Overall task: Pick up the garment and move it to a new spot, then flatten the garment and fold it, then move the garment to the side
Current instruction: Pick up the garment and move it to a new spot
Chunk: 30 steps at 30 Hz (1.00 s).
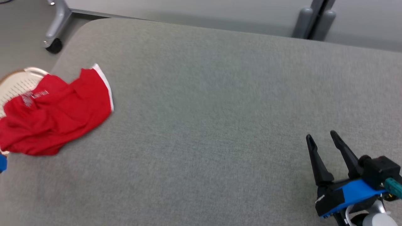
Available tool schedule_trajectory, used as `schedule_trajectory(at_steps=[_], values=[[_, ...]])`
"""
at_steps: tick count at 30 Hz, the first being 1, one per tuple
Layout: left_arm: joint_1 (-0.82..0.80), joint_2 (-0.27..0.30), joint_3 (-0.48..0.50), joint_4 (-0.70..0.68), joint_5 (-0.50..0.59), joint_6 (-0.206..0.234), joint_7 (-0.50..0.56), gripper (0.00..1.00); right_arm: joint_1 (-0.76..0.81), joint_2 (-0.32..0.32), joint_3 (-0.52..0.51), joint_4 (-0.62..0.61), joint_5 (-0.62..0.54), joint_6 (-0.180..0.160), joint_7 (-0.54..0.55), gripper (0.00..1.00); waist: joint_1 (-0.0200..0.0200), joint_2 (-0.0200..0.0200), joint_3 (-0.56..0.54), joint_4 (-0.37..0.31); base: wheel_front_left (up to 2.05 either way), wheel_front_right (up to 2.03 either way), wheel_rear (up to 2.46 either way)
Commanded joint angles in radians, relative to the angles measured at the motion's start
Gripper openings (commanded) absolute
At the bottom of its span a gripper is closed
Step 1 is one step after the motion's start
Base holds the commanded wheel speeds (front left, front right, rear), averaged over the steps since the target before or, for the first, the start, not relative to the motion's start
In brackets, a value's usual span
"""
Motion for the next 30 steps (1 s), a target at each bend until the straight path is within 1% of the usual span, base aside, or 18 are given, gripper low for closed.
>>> schedule_trajectory(at_steps=[1, 3, 6, 7, 9, 11, 13, 18, 20, 21, 22, 23, 24, 28, 30], values=[[-0.018, 0.004, 0.011, 0.016, -0.012, 0.002, 0.005, 1.00, -0.016, -0.010, 0.002, -0.010, -0.009, 0.000, 0.007, 1.00, -0.0002, -0.0002, 0.020, -0.009, 0.00, 0.00, 0.00], [-0.023, 0.013, 0.028, 0.054, -0.032, 0.003, 0.024, 1.00, -0.032, -0.025, 0.011, -0.037, -0.012, 0.000, 0.022, 1.00, -0.0002, -0.0002, 0.060, -0.042, 0.00, 0.00, 0.00], [-0.022, 0.044, 0.054, 0.109, -0.049, 0.011, 0.047, 1.00, -0.050, -0.039, 0.018, -0.074, -0.015, 0.000, 0.039, 1.00, -0.0002, -0.0002, 0.110, -0.084, 0.00, 0.00, 0.00], [-0.031, 0.060, 0.065, 0.151, -0.058, -0.004, 0.044, 1.00, -0.055, -0.042, 0.016, -0.090, -0.015, 0.000, 0.047, 1.00, -0.0002, -0.0002, 0.127, -0.096, 0.00, 0.00, 0.00], [-0.052, 0.069, 0.074, 0.216, -0.071, -0.020, 0.040, 1.00, -0.065, -0.050, 0.015, -0.119, -0.019, 0.000, 0.061, 1.00, -0.0002, -0.0002, 0.166, -0.116, 0.00, 0.00, 0.00], [-0.074, 0.068, 0.075, 0.278, -0.083, -0.028, 0.039, 1.00, -0.069, -0.057, 0.007, -0.143, -0.022, 0.000, 0.069, 1.00, -0.0002, -0.0002, 0.194, -0.127, 0.00, 0.00, 0.00], [-0.090, 0.075, 0.073, 0.328, -0.083, -0.025, 0.045, 1.00, -0.073, -0.062, -0.001, -0.165, -0.024, 0.000, 0.077, 1.00, -0.0002, -0.0002, 0.218, -0.136, 0.00, 0.00, 0.00], [-0.137, 0.059, 0.074, 0.419, -0.110, -0.029, 0.049, 1.00, -0.081, -0.065, -0.010, -0.201, -0.024, 0.000, 0.089, 1.00, -0.0002, -0.0002, 0.265, -0.155, 0.00, 0.00, 0.00], [-0.149, 0.042, 0.072, 0.467, -0.133, -0.030, 0.073, 1.00, -0.075, -0.061, -0.011, -0.210, -0.026, 0.000, 0.090, 1.00, -0.0002, -0.0002, 0.273, -0.158, 0.00, 0.00, 0.00], [-0.152, 0.030, 0.068, 0.490, -0.146, -0.038, 0.095, 1.00, -0.073, -0.059, -0.010, -0.212, -0.026, 0.000, 0.090, 1.00, -0.0002, -0.0002, 0.274, -0.159, 0.00, 0.00, 0.00], [-0.154, 0.019, 0.059, 0.514, -0.158, -0.044, 0.126, 0.75, -0.072, -0.057, -0.010, -0.212, -0.026, 0.000, 0.091, 1.00, -0.0002, -0.0002, 0.275, -0.160, 0.00, 0.00, 0.00], [-0.149, 0.012, 0.049, 0.535, -0.157, -0.046, 0.140, 0.00, -0.073, -0.055, -0.010, -0.212, -0.026, 0.000, 0.092, 1.00, -0.0002, -0.0002, 0.274, -0.161, 0.00, 0.00, 0.00], [-0.147, 0.007, 0.048, 0.550, -0.162, -0.048, 0.144, 0.00, -0.075, -0.053, -0.010, -0.210, -0.027, 0.000, 0.094, 1.00, -0.0002, -0.0002, 0.274, -0.162, 0.00, 0.00, 0.00], [-0.166, 0.000, 0.048, 0.589, -0.190, -0.082, 0.162, 0.00, -0.082, -0.047, -0.011, -0.200, -0.027, 0.000, 0.086, 1.00, -0.0002, -0.0002, 0.256, -0.158, 0.00, 0.00, 0.00], [-0.187, 0.015, 0.064, 0.576, -0.200, -0.101, 0.125, 0.00, -0.083, -0.042, -0.008, -0.193, -0.022, 0.000, 0.081, 1.00, -0.0002, -0.0002, 0.243, -0.155, 0.00, 0.00, 0.00]])
